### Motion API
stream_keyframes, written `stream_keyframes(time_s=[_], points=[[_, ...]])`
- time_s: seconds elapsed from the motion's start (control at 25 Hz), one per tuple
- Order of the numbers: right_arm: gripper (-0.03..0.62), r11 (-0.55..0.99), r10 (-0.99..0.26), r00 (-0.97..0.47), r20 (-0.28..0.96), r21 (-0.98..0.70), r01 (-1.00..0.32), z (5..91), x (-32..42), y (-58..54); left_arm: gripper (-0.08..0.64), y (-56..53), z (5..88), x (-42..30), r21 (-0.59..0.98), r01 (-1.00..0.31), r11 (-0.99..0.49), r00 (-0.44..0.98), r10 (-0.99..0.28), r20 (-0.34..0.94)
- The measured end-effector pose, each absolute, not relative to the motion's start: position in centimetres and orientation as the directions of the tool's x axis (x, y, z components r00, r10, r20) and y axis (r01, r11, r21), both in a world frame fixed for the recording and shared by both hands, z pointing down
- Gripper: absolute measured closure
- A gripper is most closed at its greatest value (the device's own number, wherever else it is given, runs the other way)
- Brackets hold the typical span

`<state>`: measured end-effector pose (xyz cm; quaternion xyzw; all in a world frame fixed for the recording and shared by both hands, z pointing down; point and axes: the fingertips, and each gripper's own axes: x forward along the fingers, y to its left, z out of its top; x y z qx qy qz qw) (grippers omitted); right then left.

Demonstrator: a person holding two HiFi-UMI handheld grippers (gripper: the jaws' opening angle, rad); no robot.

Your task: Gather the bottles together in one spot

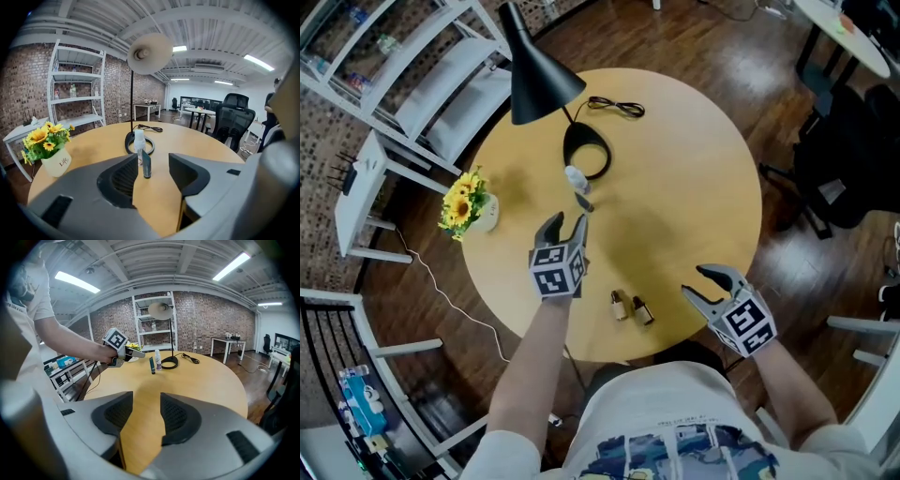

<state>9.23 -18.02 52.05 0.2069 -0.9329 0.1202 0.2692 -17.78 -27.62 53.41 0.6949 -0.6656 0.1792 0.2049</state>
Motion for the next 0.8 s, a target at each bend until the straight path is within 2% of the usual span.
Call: stream_keyframes(time_s=[0.44,0.8], points=[[0.382,0.883,-0.387,-0.764,0.516,-0.03,-0.468,48.1,6.2,-10.2,0.35,-8.6,48.9,-16.1,0.153,-0.982,-0.111,0.173,-0.848,0.501],[0.382,0.847,-0.438,-0.728,0.527,-0.03,-0.531,47.3,3.0,-0.7,0.35,5.5,45.8,-18.9,0.205,-0.968,-0.143,0.222,-0.868,0.445]])
